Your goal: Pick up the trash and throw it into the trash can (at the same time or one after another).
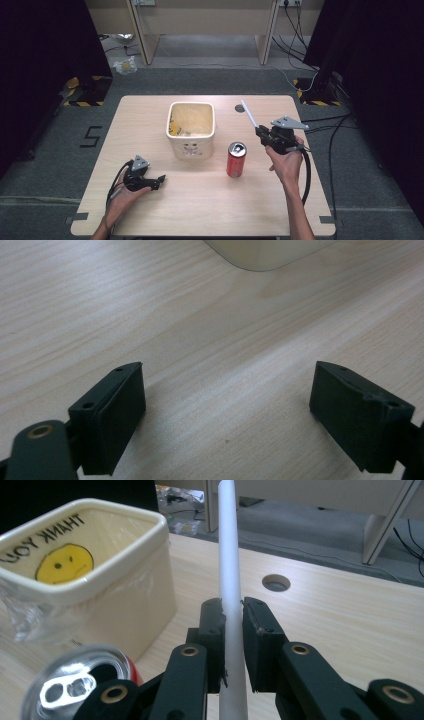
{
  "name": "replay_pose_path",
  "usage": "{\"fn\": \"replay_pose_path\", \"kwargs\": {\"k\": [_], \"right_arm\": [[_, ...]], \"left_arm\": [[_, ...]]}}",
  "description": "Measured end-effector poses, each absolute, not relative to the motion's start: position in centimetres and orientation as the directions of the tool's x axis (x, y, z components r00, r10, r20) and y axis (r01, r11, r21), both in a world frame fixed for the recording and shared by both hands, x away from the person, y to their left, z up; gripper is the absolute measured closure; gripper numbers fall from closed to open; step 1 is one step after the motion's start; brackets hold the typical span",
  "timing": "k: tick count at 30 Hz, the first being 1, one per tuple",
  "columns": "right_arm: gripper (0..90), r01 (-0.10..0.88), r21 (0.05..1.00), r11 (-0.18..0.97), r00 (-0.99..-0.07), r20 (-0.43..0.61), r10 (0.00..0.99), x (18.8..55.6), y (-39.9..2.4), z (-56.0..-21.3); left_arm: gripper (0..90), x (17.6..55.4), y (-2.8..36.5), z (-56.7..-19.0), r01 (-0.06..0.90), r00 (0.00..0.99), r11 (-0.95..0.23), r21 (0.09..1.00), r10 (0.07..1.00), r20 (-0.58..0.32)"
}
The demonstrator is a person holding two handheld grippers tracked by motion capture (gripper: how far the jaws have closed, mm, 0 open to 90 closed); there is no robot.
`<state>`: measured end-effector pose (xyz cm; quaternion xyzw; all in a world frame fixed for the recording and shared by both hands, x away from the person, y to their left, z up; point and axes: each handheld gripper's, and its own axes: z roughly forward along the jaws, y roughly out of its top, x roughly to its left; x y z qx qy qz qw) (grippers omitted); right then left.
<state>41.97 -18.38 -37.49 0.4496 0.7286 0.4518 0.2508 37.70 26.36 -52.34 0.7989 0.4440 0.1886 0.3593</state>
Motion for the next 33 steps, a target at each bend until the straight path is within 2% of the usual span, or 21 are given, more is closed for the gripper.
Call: {"fn": "replay_pose_path", "kwargs": {"k": [33], "right_arm": [[79.4,0.381,0.893,0.241,-0.596,0.038,0.802,47.3,-8.3,-31.3]], "left_arm": [[13.7,37.7,26.3,-52.3,0.574,0.534,-0.345,0.743,0.846,-0.019]]}}
